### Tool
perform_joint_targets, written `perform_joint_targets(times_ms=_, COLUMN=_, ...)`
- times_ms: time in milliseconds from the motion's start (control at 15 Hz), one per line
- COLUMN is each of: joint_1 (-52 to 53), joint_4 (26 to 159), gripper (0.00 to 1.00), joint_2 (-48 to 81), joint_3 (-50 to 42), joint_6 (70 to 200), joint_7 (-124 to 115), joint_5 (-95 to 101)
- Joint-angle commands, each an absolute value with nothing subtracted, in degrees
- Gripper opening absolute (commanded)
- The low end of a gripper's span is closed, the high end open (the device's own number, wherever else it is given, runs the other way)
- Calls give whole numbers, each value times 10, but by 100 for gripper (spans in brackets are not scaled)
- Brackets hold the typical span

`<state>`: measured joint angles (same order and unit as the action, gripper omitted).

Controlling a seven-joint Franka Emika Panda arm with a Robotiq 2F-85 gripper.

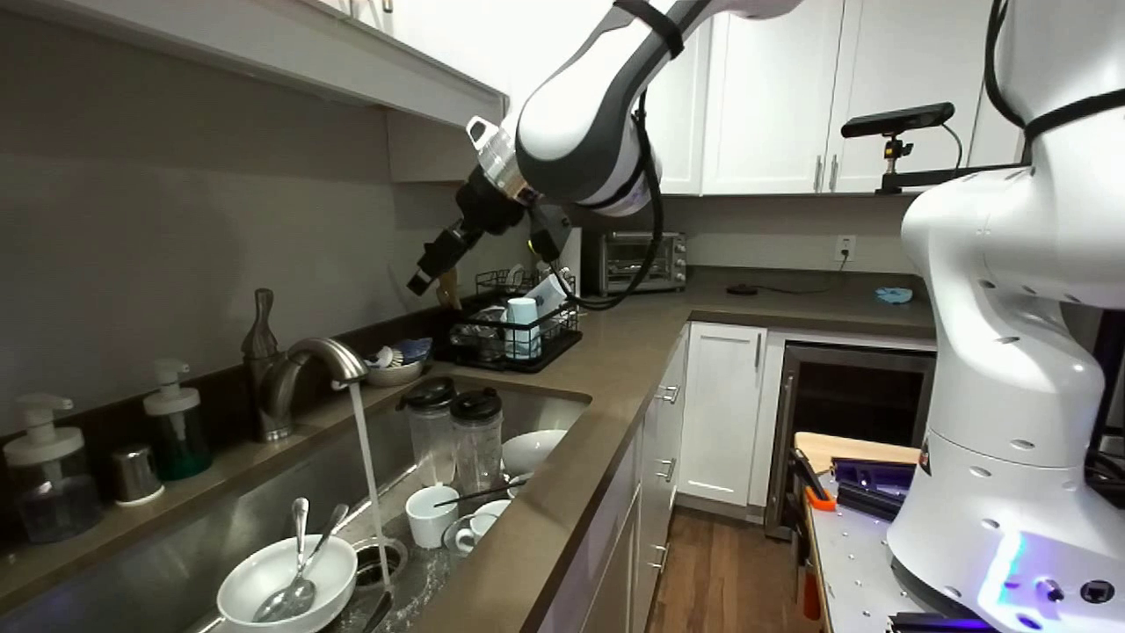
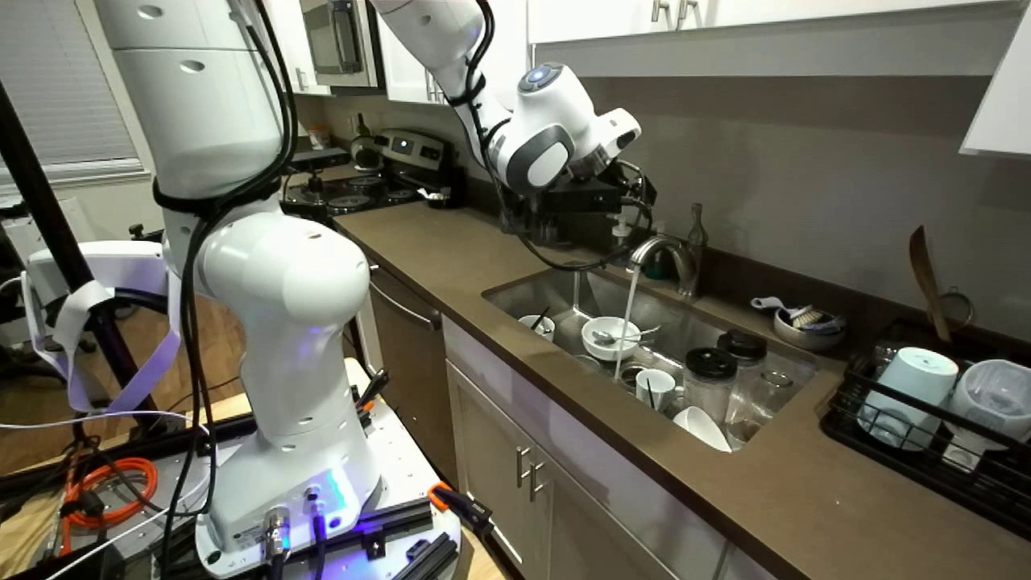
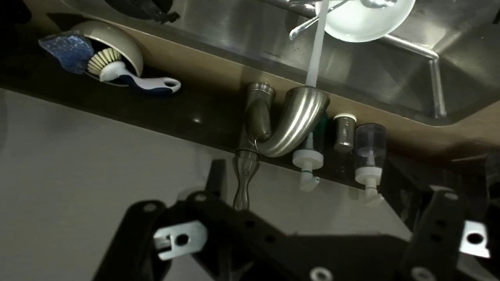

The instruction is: Push the faucet handle downwards

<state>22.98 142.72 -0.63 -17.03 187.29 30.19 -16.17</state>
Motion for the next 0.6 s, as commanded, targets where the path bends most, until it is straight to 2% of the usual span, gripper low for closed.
perform_joint_targets(times_ms=0, joint_1=145, joint_4=1404, gripper=100, joint_2=47, joint_3=-108, joint_6=1930, joint_7=259, joint_5=-51)
perform_joint_targets(times_ms=67, joint_1=202, joint_4=1393, gripper=100, joint_2=64, joint_3=-154, joint_6=1950, joint_7=314, joint_5=-92)
perform_joint_targets(times_ms=333, joint_1=145, joint_4=1364, gripper=100, joint_2=114, joint_3=-122, joint_6=2020, joint_7=262, joint_5=13)
perform_joint_targets(times_ms=533, joint_1=97, joint_4=1302, gripper=100, joint_2=121, joint_3=-93, joint_6=1985, joint_7=253, joint_5=67)
